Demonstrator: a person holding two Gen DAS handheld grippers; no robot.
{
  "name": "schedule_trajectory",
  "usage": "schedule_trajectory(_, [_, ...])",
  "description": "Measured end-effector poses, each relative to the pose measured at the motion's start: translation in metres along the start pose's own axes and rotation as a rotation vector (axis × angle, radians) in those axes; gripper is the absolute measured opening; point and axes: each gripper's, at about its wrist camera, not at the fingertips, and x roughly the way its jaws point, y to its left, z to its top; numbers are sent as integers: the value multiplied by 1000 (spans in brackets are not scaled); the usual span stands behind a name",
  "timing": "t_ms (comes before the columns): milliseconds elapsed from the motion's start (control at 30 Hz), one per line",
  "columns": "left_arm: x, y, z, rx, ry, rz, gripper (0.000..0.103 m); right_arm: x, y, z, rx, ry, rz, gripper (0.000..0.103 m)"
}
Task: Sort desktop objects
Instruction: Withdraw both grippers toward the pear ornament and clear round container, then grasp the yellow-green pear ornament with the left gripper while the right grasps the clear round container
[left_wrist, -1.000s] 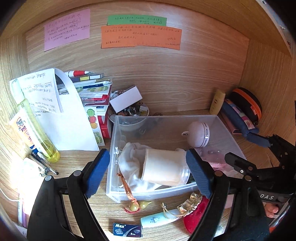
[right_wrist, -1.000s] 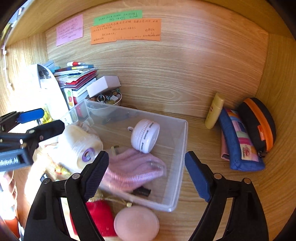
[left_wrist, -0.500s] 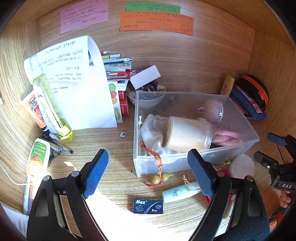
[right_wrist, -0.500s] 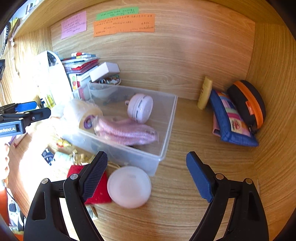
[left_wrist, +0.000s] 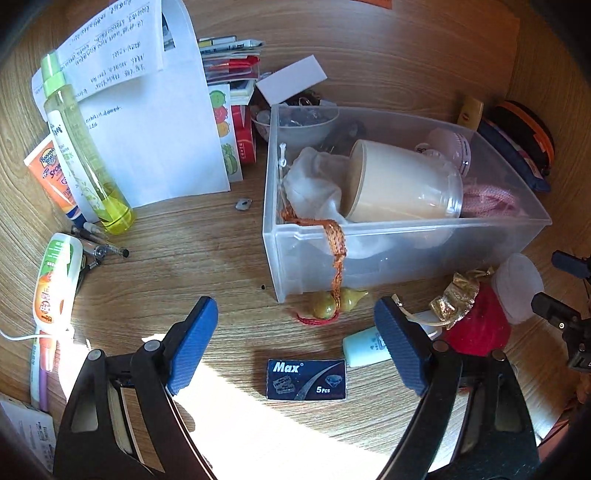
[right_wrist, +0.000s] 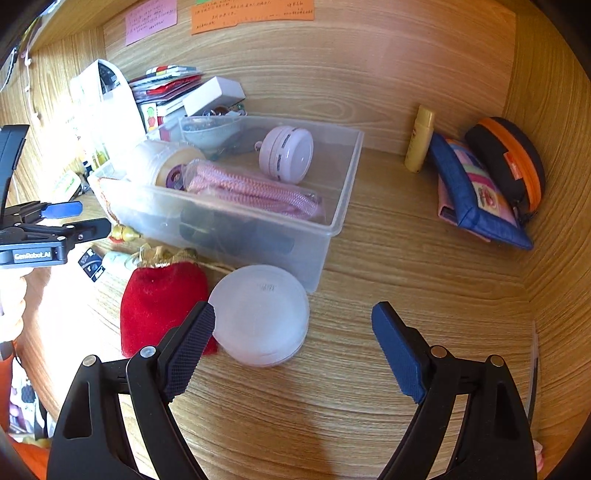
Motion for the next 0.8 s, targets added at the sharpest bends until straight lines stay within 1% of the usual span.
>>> schedule_trajectory(67, [4,-1,-2,-1,13,-10,81,4,1,-3,-4,20,13,85])
schedule_trajectory(133, [9,-2,-2,2,30,-9,73,6,1,-5,-4,30,30,85])
schedule_trajectory(300, [20,-5,-3,-4,64,-28,65,12,4,-7,-18,53,31,85])
schedule_trajectory(433, [26,-6,-3,-10,83,-40,54,16,5,-7,-31,58,29,85])
schedule_trajectory(600, [25,-10,-3,-10,70,-30,48,22,4,-6,-23,71,62,85])
schedule_trajectory(700, [24,-12,-5,-2,64,-18,47,26,3,-6,-16,77,63,82])
schedule_trajectory(767, [24,-10,-6,-7,58,-14,43,27,2,-6,-10,80,73,80])
schedule_trajectory(800, [23,-9,-6,-11,56,-14,40,28,1,-6,-8,81,82,77])
